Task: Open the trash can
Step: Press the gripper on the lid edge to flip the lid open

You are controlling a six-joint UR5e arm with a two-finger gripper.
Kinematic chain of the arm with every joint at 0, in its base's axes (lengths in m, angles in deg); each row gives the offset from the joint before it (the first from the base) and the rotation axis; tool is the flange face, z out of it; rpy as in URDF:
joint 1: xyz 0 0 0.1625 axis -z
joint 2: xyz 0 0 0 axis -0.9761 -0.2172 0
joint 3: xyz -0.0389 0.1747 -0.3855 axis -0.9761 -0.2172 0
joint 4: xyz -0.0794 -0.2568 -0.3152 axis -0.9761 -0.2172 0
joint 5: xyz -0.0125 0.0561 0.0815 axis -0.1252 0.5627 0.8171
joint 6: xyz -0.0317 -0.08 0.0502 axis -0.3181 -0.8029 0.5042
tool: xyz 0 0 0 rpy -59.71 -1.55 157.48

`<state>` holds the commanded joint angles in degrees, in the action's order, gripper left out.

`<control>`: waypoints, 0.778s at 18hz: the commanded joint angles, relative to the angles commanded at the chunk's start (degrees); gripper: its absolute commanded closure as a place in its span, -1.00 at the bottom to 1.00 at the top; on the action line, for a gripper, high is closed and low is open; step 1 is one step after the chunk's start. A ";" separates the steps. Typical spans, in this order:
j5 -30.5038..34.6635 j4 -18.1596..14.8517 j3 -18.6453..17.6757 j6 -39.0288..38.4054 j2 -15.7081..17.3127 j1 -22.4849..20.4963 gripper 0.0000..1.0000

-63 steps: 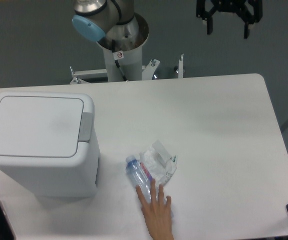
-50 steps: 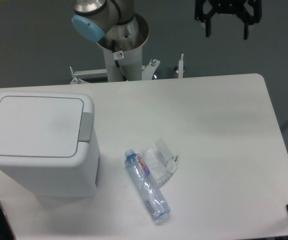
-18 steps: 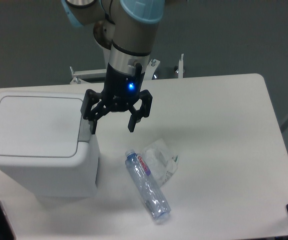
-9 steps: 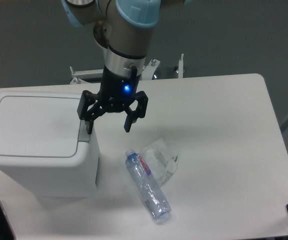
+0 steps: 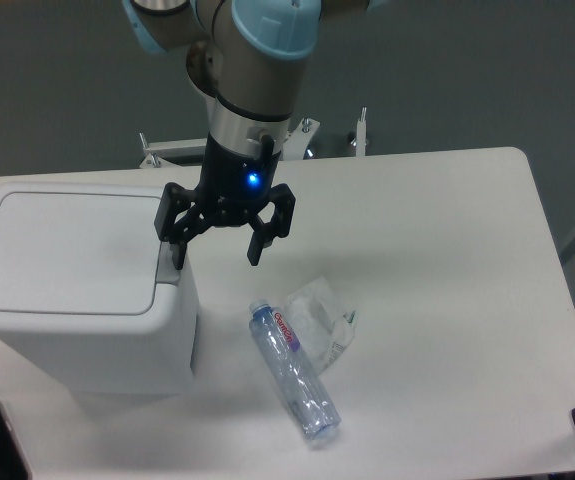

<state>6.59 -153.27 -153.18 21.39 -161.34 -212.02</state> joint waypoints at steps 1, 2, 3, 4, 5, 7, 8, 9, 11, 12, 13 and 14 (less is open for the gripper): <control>0.00 0.00 0.00 0.00 0.00 0.00 -1.00; 0.00 0.00 0.00 0.00 0.00 0.00 -1.00; 0.00 0.00 0.00 0.00 0.00 0.00 -1.00; 0.00 0.00 0.00 0.00 0.00 0.00 -1.00; 0.00 0.00 0.00 0.00 0.00 0.00 -1.00; 0.00 0.00 0.00 0.09 0.00 0.00 -1.00; 0.00 0.00 0.00 0.09 0.00 0.00 -1.00; 0.09 0.00 0.00 0.09 0.00 0.00 -1.00; 0.00 0.09 0.00 0.09 0.09 0.00 -1.00; 0.09 0.26 0.26 0.61 0.17 0.00 -1.00; 0.09 0.79 1.05 0.79 0.09 0.00 -1.00; 0.35 2.27 2.27 0.70 0.09 0.00 -1.00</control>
<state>6.94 -151.00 -150.91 22.09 -161.25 -212.02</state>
